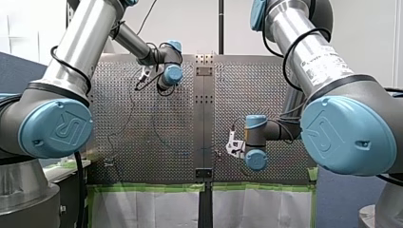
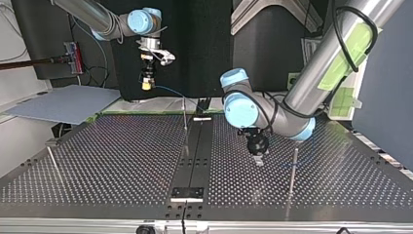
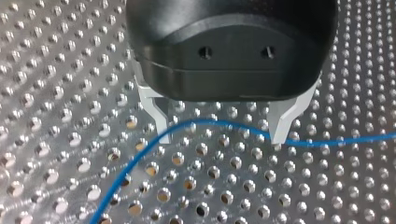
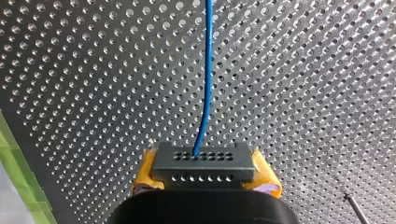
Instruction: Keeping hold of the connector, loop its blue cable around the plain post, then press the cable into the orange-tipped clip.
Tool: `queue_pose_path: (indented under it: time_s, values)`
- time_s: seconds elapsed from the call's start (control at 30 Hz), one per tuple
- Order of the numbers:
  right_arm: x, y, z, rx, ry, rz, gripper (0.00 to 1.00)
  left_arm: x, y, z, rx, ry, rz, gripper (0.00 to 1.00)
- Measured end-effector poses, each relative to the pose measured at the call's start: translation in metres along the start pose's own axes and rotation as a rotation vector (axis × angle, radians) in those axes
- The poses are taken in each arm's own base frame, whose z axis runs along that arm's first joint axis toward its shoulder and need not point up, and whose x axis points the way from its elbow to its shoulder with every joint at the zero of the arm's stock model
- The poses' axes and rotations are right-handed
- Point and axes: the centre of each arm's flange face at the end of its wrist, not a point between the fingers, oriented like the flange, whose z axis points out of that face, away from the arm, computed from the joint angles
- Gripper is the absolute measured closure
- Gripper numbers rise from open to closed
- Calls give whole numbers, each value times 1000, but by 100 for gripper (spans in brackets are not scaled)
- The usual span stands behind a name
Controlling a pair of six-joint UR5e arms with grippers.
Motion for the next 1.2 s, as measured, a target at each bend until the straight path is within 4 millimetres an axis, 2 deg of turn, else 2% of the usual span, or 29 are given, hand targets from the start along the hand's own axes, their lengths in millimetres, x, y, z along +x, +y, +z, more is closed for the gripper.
queue_pose_path:
  time_s: [0.37, 0.6, 0.97, 1.2]
  values:
    - [1, 1, 2, -1, 11, 6, 100, 19, -9, 13, -6, 32, 64, 0]
    - [1, 1, 2, -2, 11, 7, 100, 30, -7, 18, -43, 67, 127, 0]
    - [1, 2, 2, -3, 10, 8, 100, 51, -10, 5, -75, 125, 270, 0]
    - [1, 2, 2, -3, 9, 8, 100, 56, -18, -9, -56, 135, 324, 0]
